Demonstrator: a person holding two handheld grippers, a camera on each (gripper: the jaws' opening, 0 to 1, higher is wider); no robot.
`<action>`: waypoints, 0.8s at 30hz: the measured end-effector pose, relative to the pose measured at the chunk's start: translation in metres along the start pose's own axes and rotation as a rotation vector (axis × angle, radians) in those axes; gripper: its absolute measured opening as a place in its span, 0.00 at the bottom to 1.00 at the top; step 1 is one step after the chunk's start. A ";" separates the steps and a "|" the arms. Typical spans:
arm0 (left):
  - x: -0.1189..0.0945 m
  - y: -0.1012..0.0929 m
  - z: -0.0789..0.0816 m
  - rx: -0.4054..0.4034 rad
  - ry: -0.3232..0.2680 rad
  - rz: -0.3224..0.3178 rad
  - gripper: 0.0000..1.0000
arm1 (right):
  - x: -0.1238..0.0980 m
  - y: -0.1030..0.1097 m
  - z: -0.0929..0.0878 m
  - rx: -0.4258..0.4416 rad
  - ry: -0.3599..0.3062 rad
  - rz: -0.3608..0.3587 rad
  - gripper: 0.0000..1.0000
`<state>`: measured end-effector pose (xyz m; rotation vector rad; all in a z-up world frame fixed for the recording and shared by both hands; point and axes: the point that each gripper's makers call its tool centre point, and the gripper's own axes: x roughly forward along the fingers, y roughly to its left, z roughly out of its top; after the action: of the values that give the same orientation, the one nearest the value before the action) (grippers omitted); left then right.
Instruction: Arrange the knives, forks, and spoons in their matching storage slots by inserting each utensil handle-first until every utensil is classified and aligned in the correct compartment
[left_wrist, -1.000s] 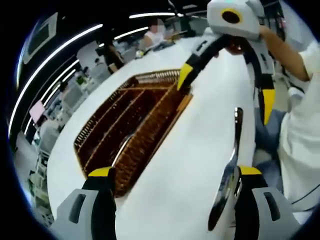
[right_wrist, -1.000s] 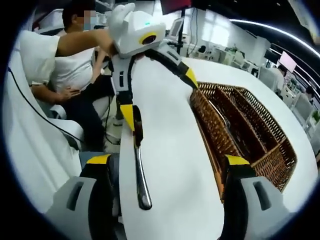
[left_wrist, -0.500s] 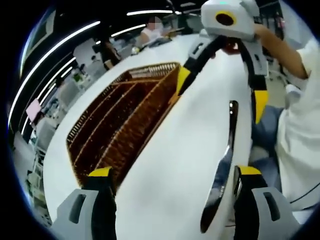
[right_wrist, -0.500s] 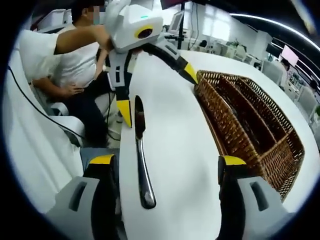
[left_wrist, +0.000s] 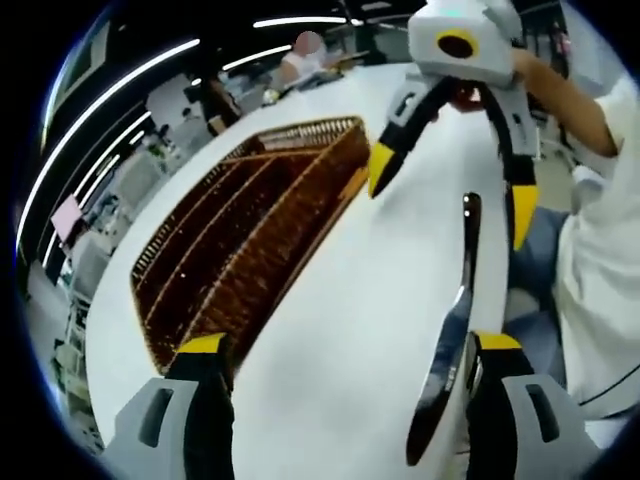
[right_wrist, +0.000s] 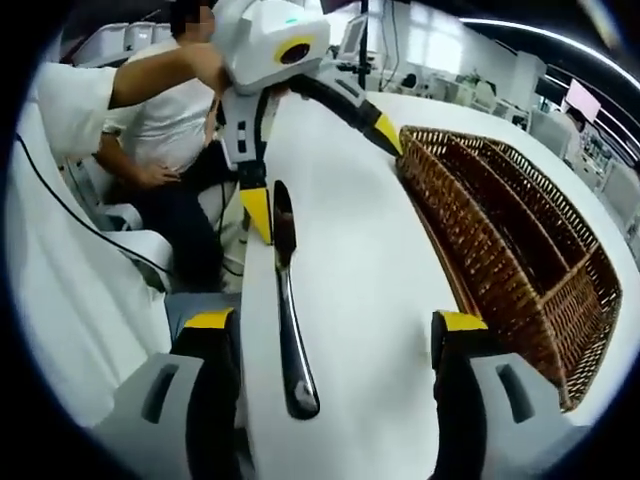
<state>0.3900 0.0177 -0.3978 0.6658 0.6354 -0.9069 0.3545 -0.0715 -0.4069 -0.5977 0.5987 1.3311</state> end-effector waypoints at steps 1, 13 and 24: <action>0.000 -0.002 0.001 -0.002 0.000 0.001 0.98 | 0.001 0.000 -0.001 0.001 0.007 0.000 0.80; -0.002 -0.005 -0.001 -0.009 0.012 0.001 0.98 | 0.003 -0.002 0.002 0.001 0.002 -0.004 0.80; -0.005 -0.007 -0.004 -0.022 0.022 0.011 0.97 | 0.006 -0.003 -0.005 0.004 0.030 -0.005 0.79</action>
<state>0.3811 0.0202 -0.3985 0.6598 0.6604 -0.8822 0.3577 -0.0709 -0.4144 -0.6162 0.6239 1.3177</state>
